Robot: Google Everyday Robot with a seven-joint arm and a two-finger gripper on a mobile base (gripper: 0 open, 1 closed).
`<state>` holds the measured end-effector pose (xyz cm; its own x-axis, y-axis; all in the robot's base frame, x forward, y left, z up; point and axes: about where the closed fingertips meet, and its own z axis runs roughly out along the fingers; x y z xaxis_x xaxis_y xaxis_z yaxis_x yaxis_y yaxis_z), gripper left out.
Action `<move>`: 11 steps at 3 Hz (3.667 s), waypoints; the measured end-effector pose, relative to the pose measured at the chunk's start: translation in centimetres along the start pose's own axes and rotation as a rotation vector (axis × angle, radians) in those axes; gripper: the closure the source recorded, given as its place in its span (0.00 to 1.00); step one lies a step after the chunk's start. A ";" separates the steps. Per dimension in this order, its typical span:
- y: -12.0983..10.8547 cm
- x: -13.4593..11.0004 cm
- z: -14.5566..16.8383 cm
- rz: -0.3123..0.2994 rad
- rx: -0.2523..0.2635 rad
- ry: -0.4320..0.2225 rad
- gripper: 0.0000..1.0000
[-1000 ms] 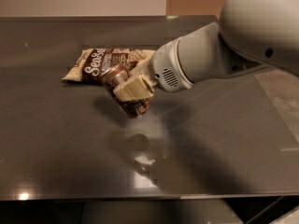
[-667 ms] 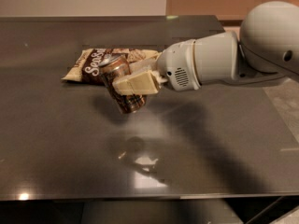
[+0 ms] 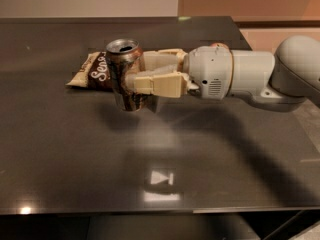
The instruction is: Place orange can upright
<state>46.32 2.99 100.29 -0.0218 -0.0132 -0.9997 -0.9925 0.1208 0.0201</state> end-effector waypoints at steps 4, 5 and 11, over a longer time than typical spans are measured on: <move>0.1 6.6 3.2 -0.062 -0.106 0.050 1.00; 0.0 8.9 4.1 -0.036 -0.147 0.052 1.00; 1.1 11.7 5.9 -0.013 -0.196 0.029 0.00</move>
Offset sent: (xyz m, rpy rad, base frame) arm 0.0094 0.0398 -0.1116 -0.1233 0.0359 0.1228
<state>45.73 8.81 88.52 -0.0094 -0.0427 -0.9990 -0.9971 -0.0752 0.0126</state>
